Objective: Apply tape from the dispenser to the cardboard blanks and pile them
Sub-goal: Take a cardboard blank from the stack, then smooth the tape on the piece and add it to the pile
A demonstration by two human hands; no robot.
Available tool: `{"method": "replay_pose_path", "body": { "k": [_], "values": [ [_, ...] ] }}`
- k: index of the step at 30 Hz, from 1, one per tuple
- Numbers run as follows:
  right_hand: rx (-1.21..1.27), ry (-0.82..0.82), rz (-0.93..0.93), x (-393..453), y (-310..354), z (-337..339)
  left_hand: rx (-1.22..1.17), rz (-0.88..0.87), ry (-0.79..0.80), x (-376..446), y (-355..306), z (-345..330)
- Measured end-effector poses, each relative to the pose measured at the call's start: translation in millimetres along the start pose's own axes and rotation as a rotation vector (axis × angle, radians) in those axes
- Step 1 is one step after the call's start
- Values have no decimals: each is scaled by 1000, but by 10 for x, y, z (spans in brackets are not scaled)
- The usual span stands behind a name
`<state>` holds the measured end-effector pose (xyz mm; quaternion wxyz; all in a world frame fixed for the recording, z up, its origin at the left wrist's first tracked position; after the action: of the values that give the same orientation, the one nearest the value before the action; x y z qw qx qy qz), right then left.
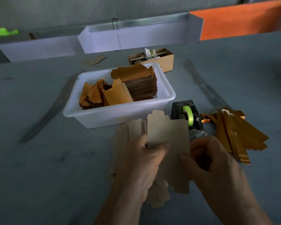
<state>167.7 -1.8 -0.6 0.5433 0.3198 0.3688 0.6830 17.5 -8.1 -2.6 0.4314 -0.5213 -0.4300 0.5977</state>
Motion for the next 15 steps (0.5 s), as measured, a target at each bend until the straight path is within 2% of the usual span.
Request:
{"method": "replay_pose_path", "body": {
  "k": [2,5,10,15],
  "values": [
    [-54,-33,88,-44,99,-45,23,-39,-30,-4,6,-27],
    [-18,25,179,-90,196,-139,-34,-72,-23,-26,-16,-97],
    [107,175,244,-91,237,-128,-228,48,171,-44,23,-95],
    [162,244,101,-41,162,-100,-96,-38,237,-87,-31,-104]
  ]
}}
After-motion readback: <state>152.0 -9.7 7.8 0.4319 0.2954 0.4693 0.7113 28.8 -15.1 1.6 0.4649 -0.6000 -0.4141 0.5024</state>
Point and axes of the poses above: each hand's wrist, its own x-axis towards the middle knuckle, its own z-axis out of the back of the hand, y = z × x, the point moved 3 cm from there along x, towards the middle knuckle, and after that the axes turned 12 degrees about y, right-handed, at the moved point
